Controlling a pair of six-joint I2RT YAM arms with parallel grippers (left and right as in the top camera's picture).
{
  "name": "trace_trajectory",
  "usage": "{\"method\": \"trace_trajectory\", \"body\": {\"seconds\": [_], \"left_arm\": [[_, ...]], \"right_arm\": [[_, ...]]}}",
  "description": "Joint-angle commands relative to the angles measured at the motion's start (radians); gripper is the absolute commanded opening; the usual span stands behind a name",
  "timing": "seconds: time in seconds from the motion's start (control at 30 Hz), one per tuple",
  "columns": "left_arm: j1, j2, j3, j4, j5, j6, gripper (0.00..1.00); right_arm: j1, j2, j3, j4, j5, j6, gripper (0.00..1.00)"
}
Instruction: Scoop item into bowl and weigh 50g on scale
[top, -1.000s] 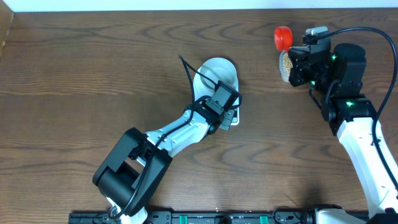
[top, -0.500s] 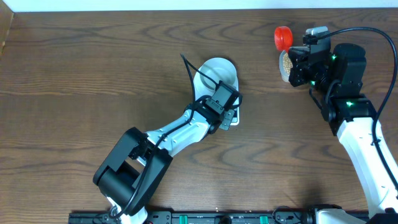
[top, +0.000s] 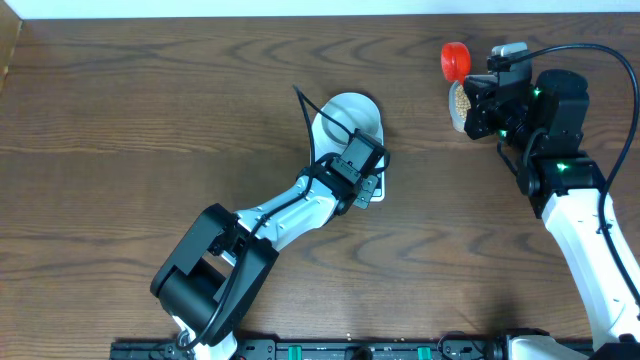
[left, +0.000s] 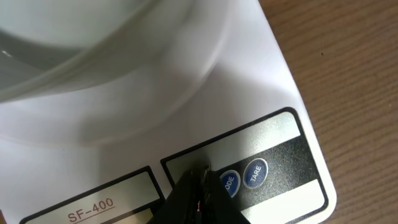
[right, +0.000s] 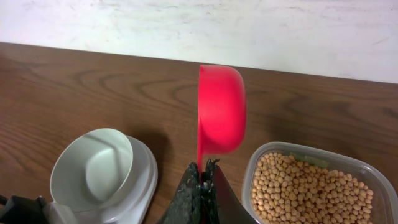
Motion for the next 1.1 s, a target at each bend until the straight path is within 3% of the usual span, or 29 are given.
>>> {"method": "trace_trajectory", "body": {"seconds": [0.0, 0.57, 0.8, 1.07], "left_arm": [[0.009, 0.037, -0.009, -0.031, -0.031, 0.075, 0.07], [0.009, 0.037, -0.009, -0.033, -0.077, 0.080, 0.07], [0.008, 0.034, -0.007, -0.037, 0.039, 0.061, 0.07], [0.008, -0.101, 0.035, -0.166, 0.104, 0.061, 0.07]], "right_arm": [[-0.006, 0.000, 0.021, 0.003, 0.005, -0.016, 0.01], [-0.006, 0.000, 0.021, 0.003, 0.005, -0.016, 0.01], [-0.006, 0.000, 0.021, 0.003, 0.005, -0.016, 0.01], [-0.006, 0.000, 0.021, 0.029, 0.005, -0.016, 0.01]]}}
